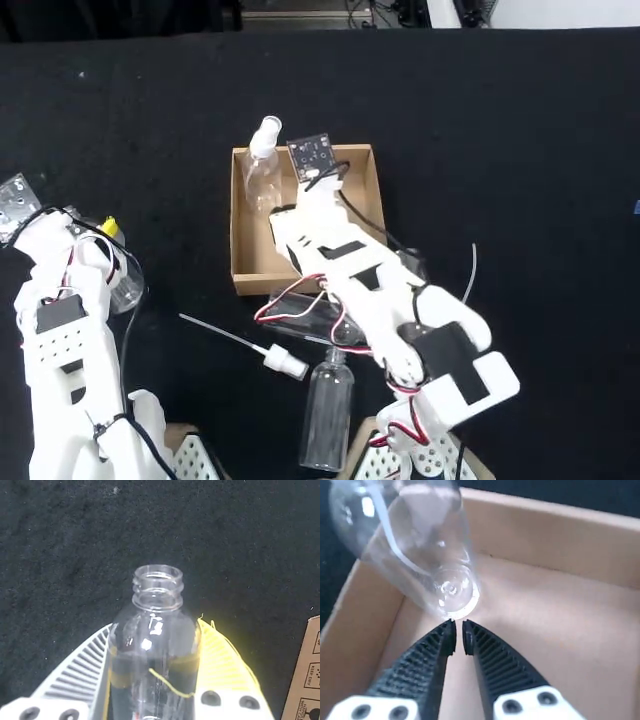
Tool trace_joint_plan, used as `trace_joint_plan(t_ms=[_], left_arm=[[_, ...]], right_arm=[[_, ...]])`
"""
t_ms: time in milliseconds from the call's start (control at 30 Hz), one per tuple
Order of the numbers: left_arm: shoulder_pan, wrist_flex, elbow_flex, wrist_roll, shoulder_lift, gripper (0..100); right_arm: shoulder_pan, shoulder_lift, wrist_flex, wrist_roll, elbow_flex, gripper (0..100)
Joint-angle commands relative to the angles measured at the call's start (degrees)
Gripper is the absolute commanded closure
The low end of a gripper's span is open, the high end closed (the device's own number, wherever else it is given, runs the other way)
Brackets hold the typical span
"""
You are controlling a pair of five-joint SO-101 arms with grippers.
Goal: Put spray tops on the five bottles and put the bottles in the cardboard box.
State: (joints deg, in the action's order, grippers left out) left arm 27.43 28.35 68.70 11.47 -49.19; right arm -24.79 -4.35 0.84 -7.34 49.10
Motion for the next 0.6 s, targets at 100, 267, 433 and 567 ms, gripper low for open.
trace_joint_plan(t_ms=[100, 267, 433, 567], left_arm=[[-0.1, -1.1, -0.7, 0.4, -1.8, 97], [-0.1, -1.1, -0.7, 0.4, -1.8, 97], [-0.1, -1.1, -0.7, 0.4, -1.8, 97], [-0.1, -1.1, -0.7, 0.4, -1.8, 97]], right_arm=[[-0.7, 0.1, 2.6, -0.5, -3.8, 98.6], [-0.9, 0.0, 2.7, -0.5, -4.0, 98.6], [-1.1, 0.0, 2.9, -0.5, -4.1, 98.6], [-1.1, -0.2, 6.6, -0.8, -3.6, 98.6]])
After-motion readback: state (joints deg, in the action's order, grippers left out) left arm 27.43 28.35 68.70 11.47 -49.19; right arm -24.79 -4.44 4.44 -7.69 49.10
